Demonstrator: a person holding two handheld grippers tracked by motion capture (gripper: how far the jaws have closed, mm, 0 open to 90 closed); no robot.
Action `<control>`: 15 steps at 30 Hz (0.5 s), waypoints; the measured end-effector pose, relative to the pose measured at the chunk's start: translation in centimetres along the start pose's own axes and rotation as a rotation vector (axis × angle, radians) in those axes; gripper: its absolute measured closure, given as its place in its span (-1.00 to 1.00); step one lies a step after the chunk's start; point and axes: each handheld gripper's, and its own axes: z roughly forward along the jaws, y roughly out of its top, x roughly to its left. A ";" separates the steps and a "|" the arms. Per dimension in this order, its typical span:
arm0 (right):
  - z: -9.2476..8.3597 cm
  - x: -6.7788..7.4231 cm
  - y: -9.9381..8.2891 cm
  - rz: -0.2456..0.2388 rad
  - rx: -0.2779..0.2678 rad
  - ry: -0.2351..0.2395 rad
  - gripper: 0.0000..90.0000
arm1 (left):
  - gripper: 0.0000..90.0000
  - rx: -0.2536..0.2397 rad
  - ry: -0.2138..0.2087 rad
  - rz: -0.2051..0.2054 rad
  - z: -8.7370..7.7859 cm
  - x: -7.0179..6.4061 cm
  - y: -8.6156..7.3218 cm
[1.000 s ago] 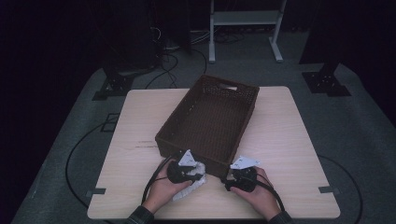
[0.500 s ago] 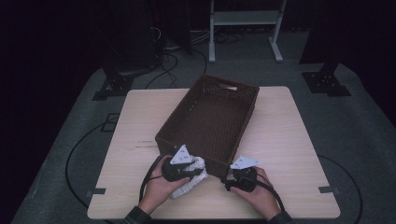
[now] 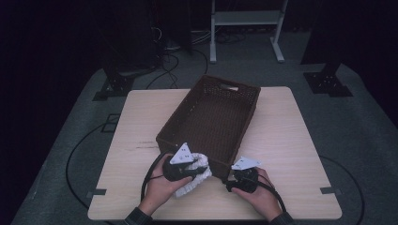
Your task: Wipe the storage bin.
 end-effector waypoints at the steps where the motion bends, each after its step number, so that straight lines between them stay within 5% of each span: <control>1: 0.0 0.0 0.0 0.000 0.000 0.000 -0.34 | 0.53 0.004 -0.002 0.002 0.0 0.0 0.0; 15: 0.0 0.0 0.0 0.002 0.002 0.000 -0.34 | 0.53 0.072 -0.046 0.016 2.9 -0.5 -0.6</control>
